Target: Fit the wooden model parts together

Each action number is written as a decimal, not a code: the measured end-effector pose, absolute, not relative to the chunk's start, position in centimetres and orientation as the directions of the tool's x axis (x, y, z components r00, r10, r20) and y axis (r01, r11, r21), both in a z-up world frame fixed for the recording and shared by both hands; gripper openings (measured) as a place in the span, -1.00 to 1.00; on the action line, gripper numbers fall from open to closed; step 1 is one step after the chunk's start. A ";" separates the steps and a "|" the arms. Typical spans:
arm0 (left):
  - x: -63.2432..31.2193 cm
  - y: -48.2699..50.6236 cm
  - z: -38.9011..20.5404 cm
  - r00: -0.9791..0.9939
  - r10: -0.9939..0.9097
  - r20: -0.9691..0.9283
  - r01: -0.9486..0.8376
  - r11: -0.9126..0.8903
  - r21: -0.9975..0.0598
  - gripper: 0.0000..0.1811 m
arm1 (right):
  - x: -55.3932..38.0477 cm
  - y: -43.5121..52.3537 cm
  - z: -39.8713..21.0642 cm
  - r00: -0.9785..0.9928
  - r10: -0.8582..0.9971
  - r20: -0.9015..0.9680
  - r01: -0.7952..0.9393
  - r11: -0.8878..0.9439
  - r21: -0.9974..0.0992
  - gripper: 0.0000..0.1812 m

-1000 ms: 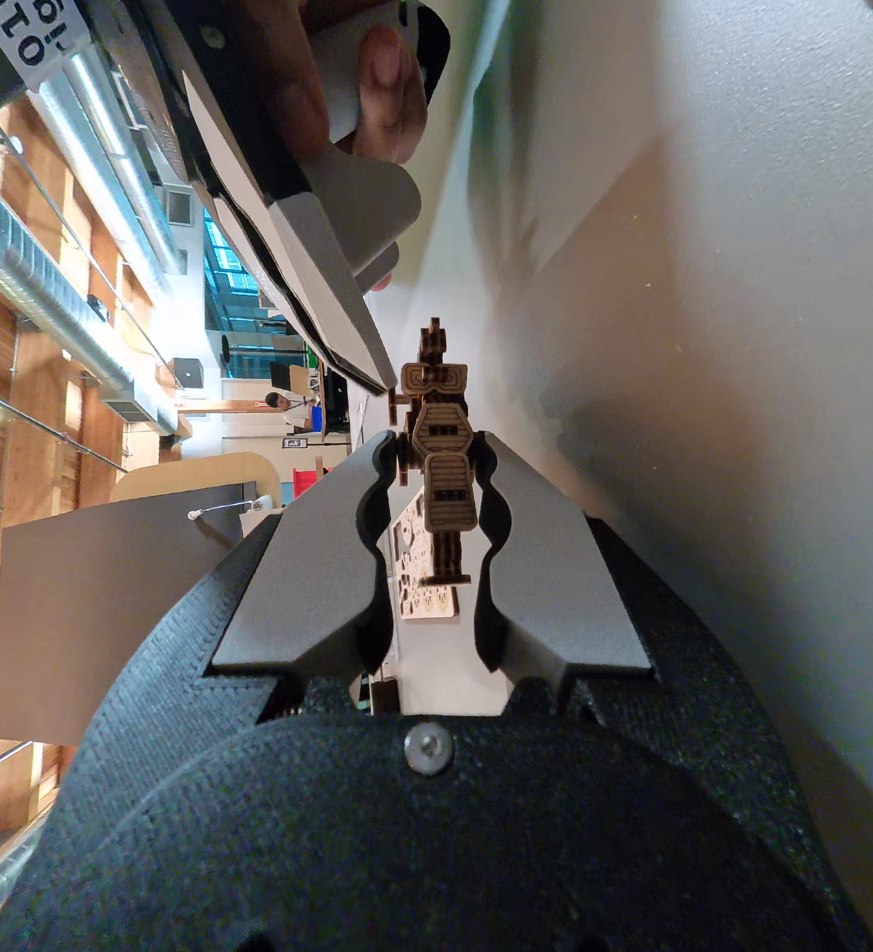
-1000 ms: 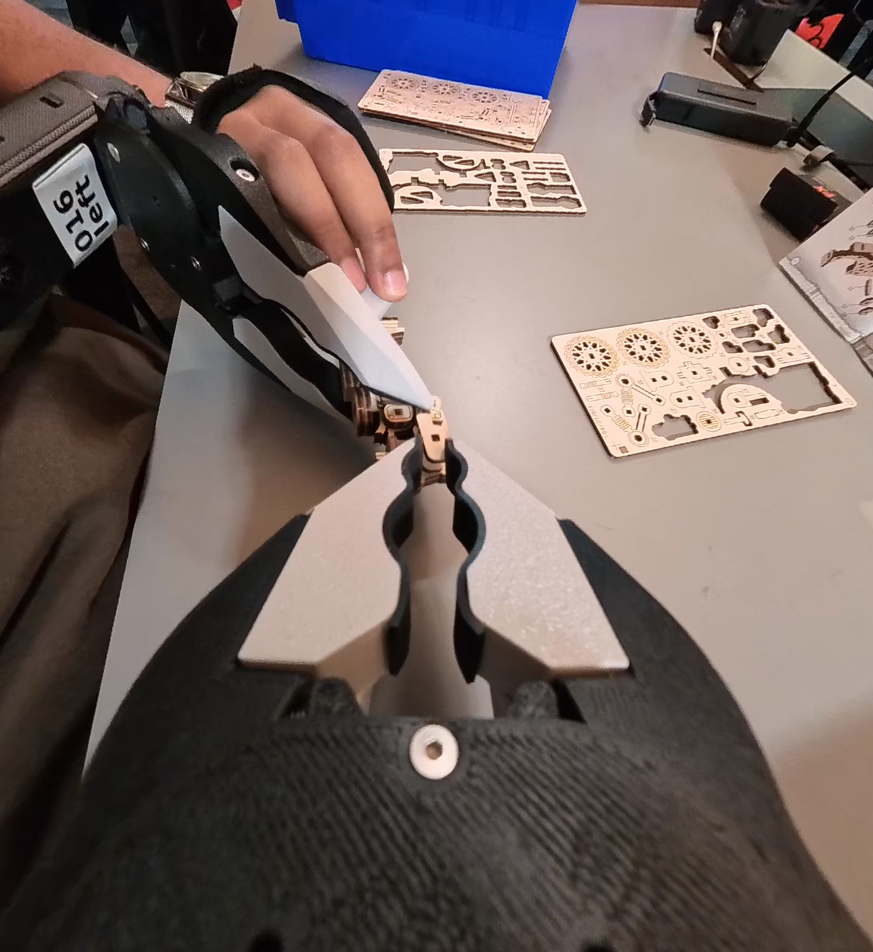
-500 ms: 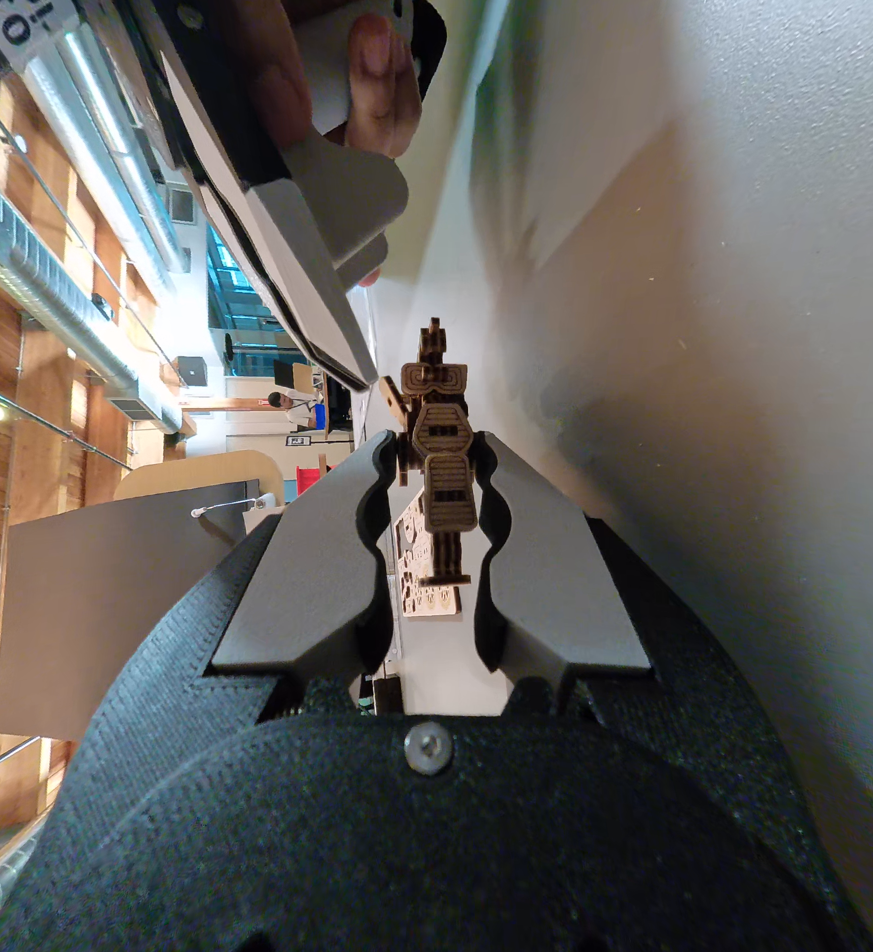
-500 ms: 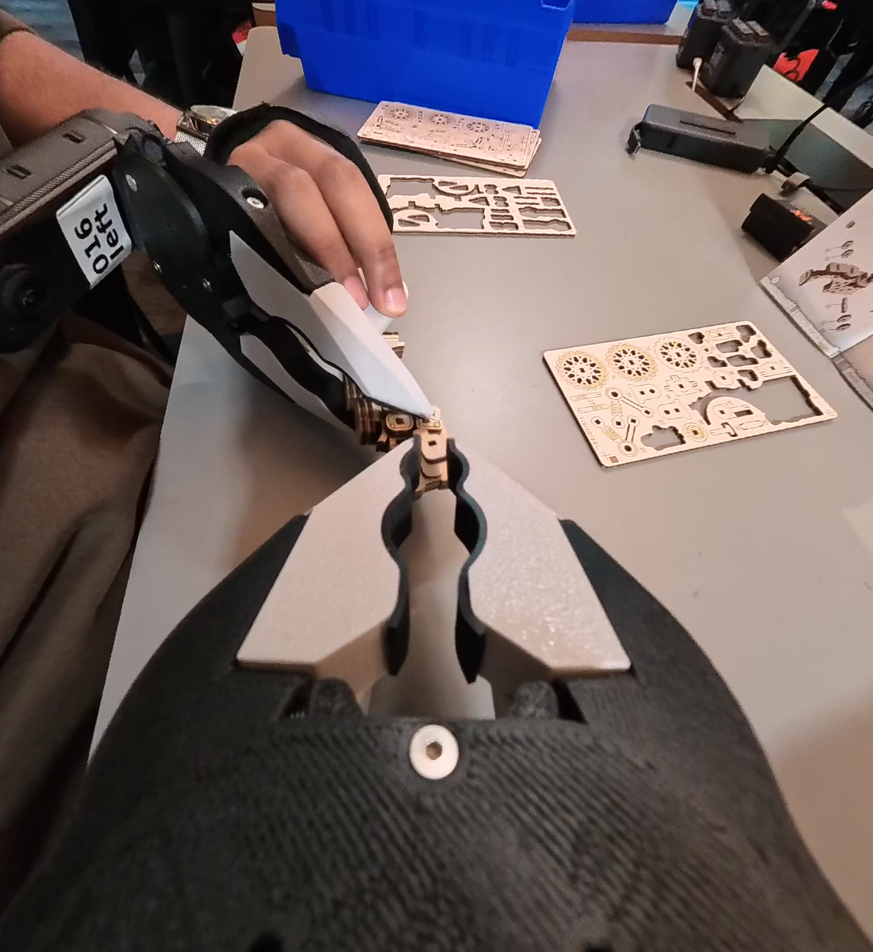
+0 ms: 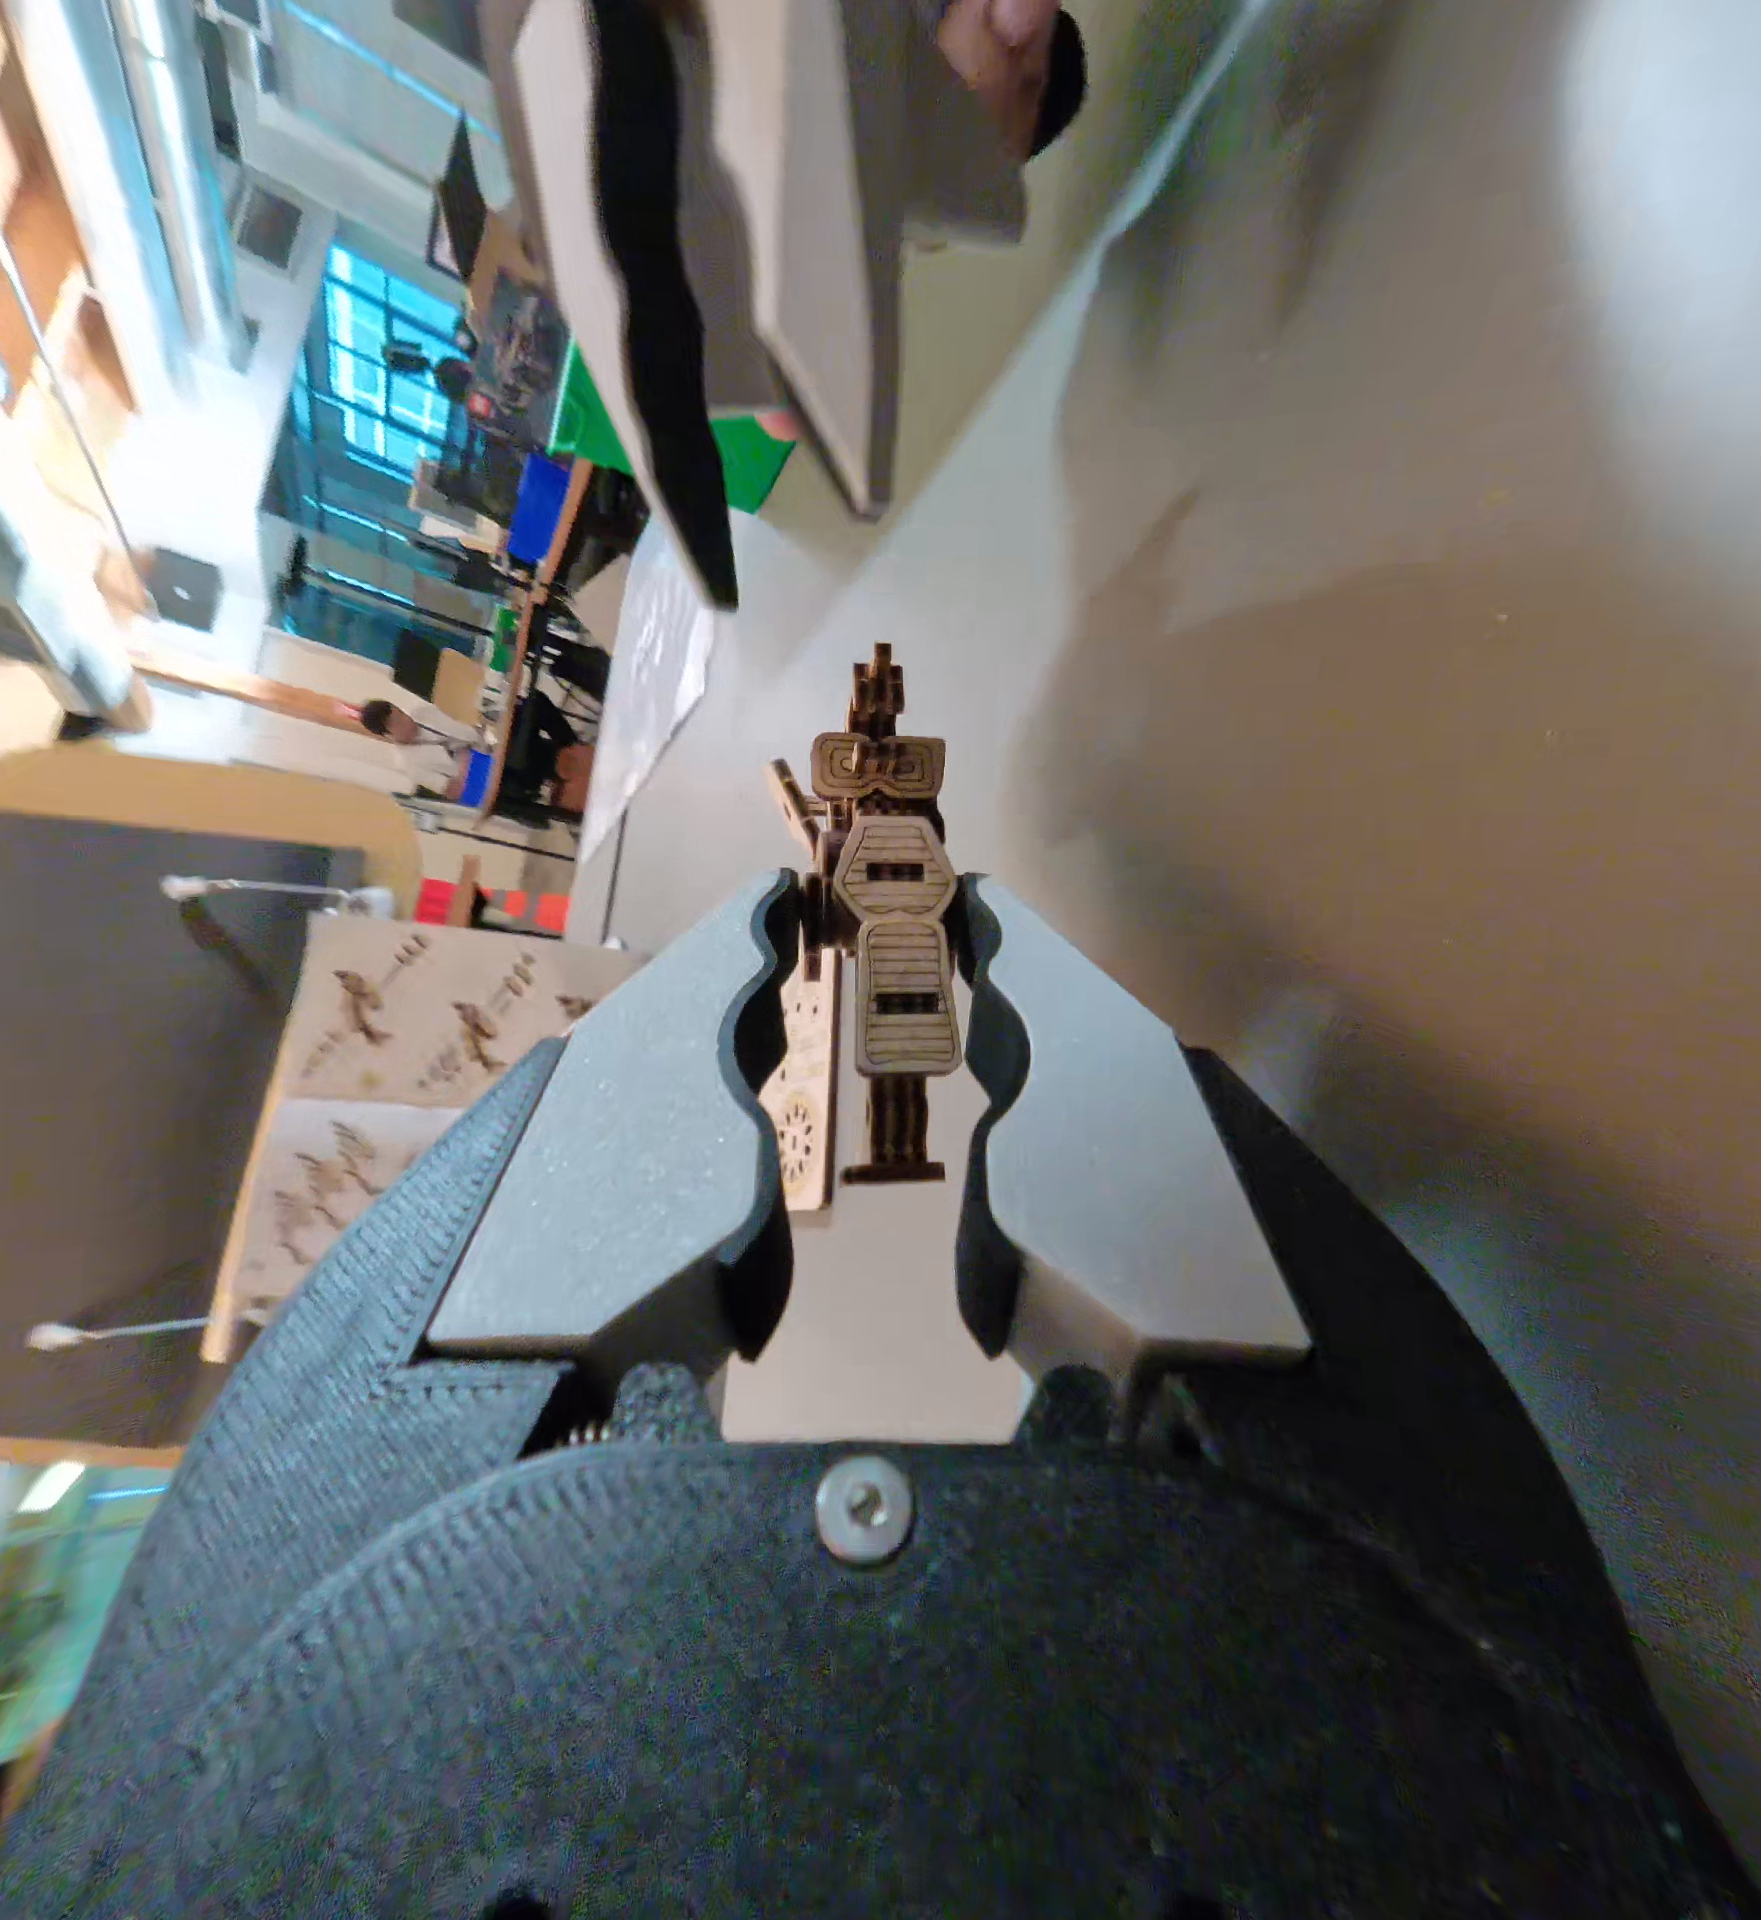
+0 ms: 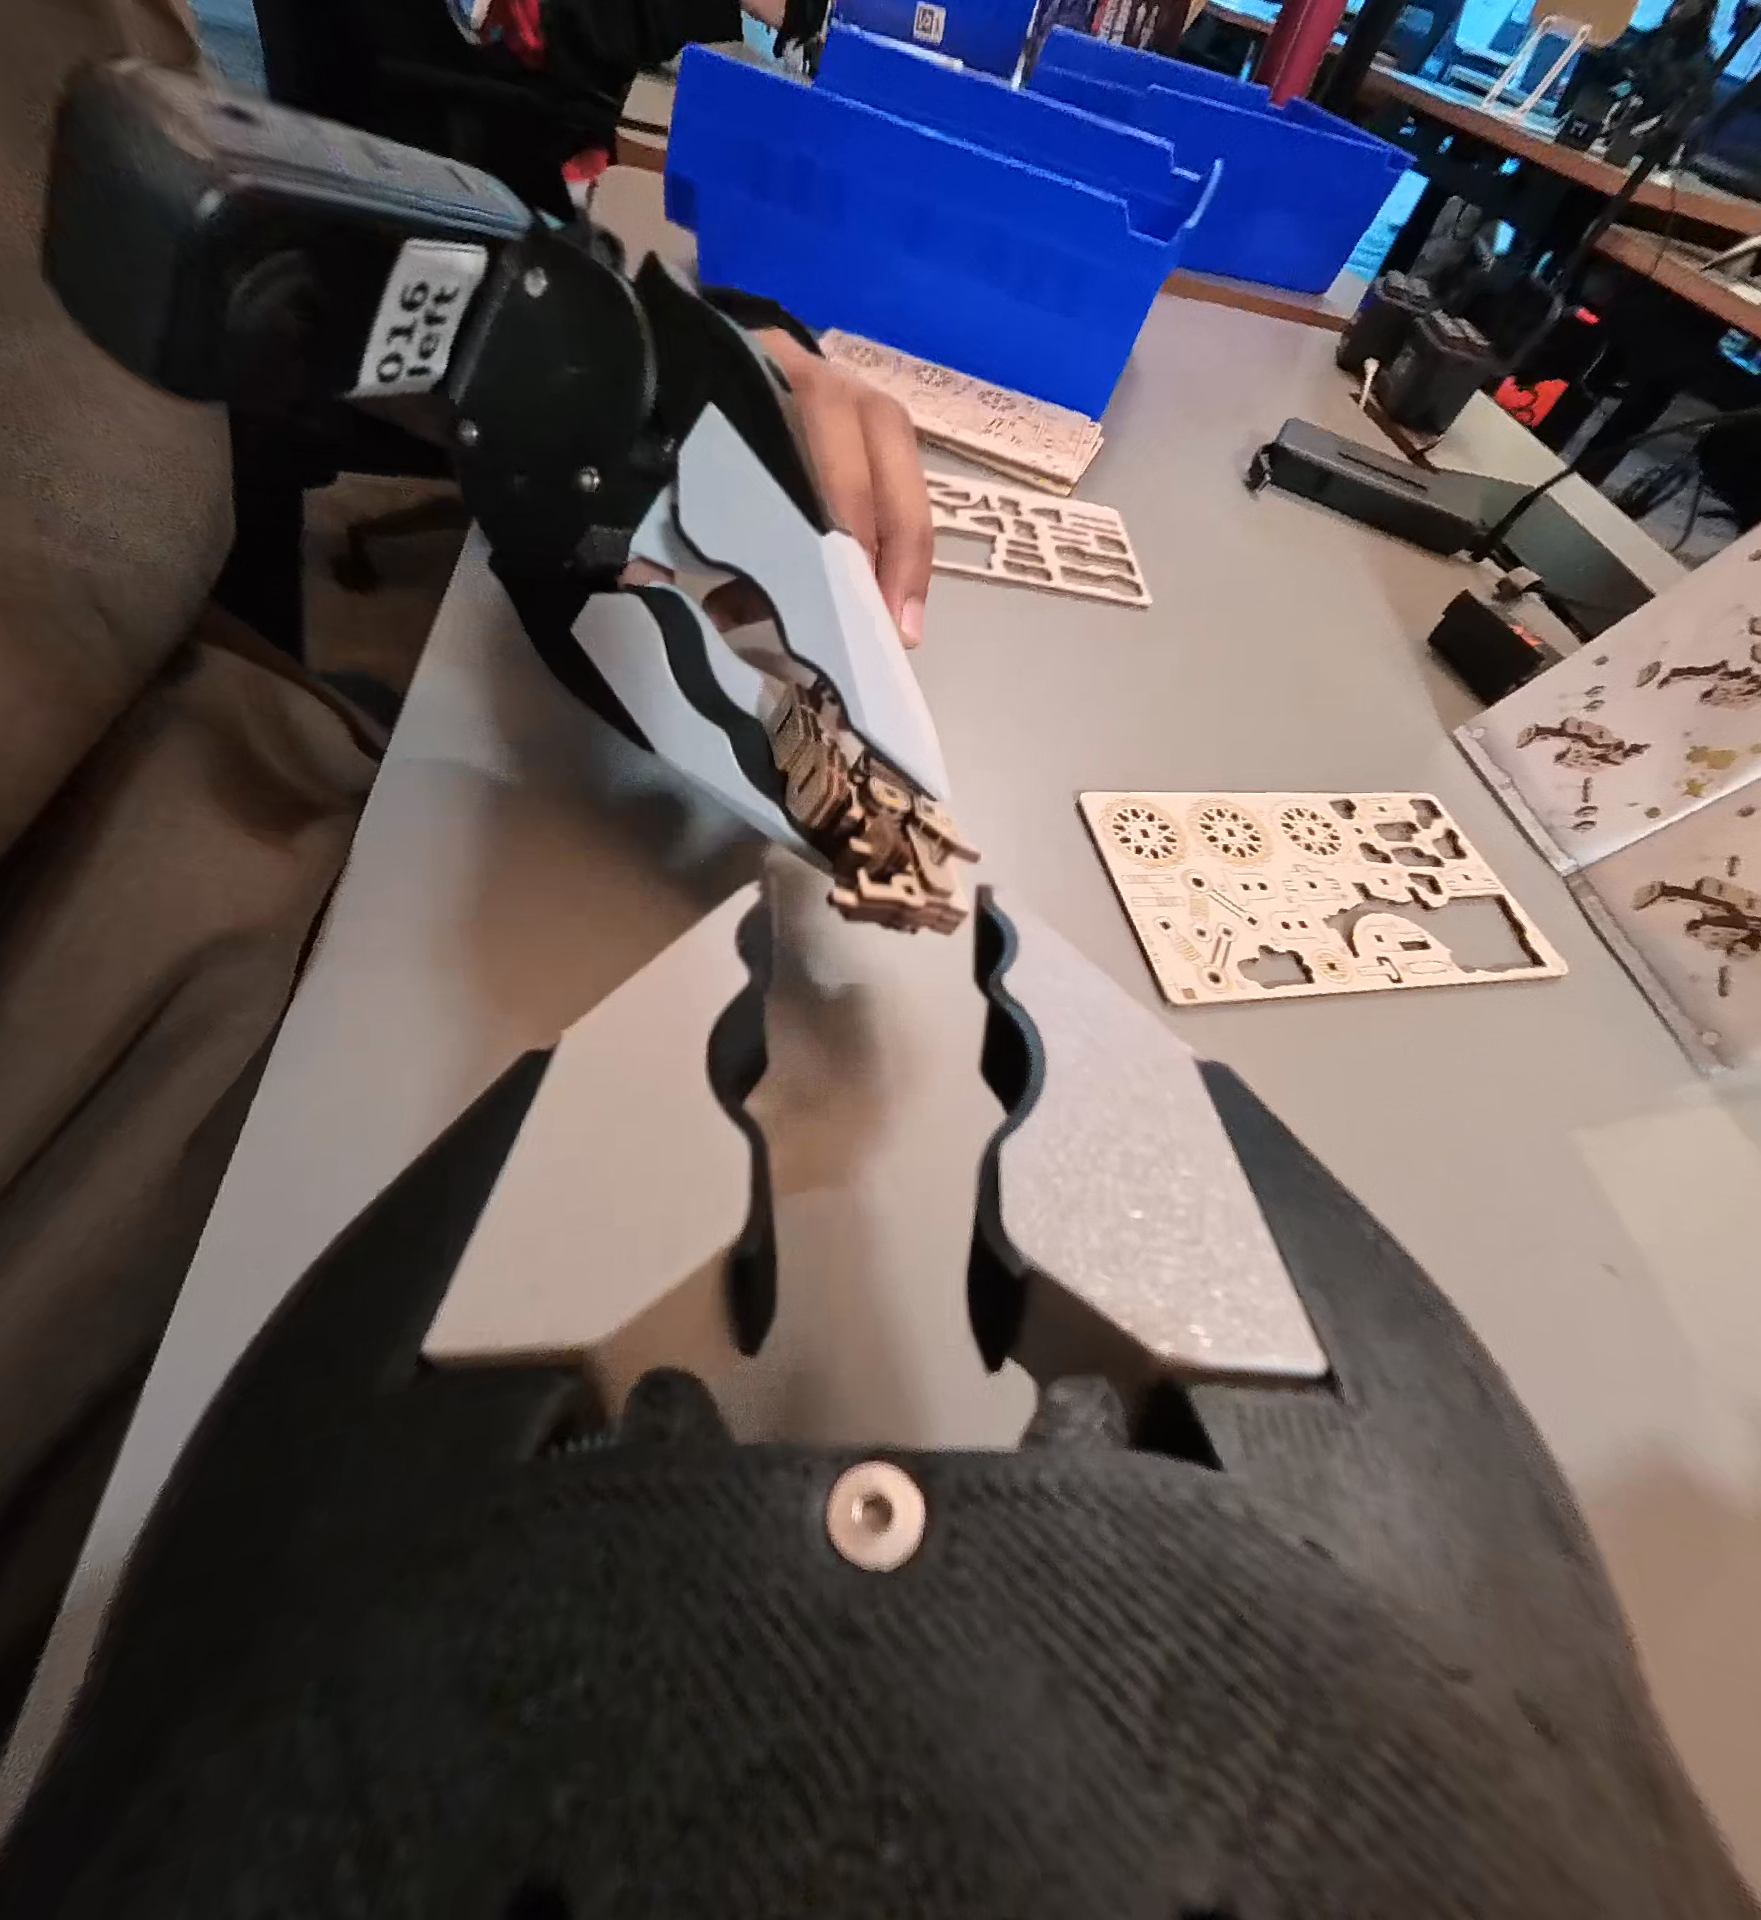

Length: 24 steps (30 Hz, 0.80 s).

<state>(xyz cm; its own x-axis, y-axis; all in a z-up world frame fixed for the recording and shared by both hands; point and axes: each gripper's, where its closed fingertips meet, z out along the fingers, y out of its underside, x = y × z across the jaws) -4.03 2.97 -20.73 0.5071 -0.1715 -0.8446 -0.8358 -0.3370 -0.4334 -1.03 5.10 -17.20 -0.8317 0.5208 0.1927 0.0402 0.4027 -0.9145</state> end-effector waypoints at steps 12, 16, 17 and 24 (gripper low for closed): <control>-1.4 2.0 -21.4 0.595 -0.298 -0.746 -0.802 -0.287 -0.524 -0.69 | -0.3 3.0 -20.1 -0.648 0.241 0.723 -0.288 0.801 -0.525 -0.34; -0.8 2.0 -21.2 0.586 -0.306 -0.750 -0.809 -0.269 -0.522 -0.69 | 0.1 2.6 -20.9 -0.612 0.155 0.776 -0.331 0.841 -0.428 -0.42; -0.6 2.0 -21.1 0.586 -0.305 -0.751 -0.810 -0.263 -0.525 -0.68 | 0.1 2.6 -21.1 -0.612 0.146 0.778 -0.327 0.848 -0.416 -0.42; -0.4 2.1 -20.9 0.571 -0.300 -0.764 -0.820 -0.256 -0.512 -0.69 | 0.0 3.0 -21.0 -0.602 0.141 0.786 -0.324 0.857 -0.401 -0.58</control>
<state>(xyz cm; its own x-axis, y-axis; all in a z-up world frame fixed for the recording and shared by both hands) -0.42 2.13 -20.92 0.5712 -0.3001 -0.7640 -0.8198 -0.2564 -0.5121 0.00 2.97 -21.04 -0.6015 0.1405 0.7864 -0.3236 0.8572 -0.4007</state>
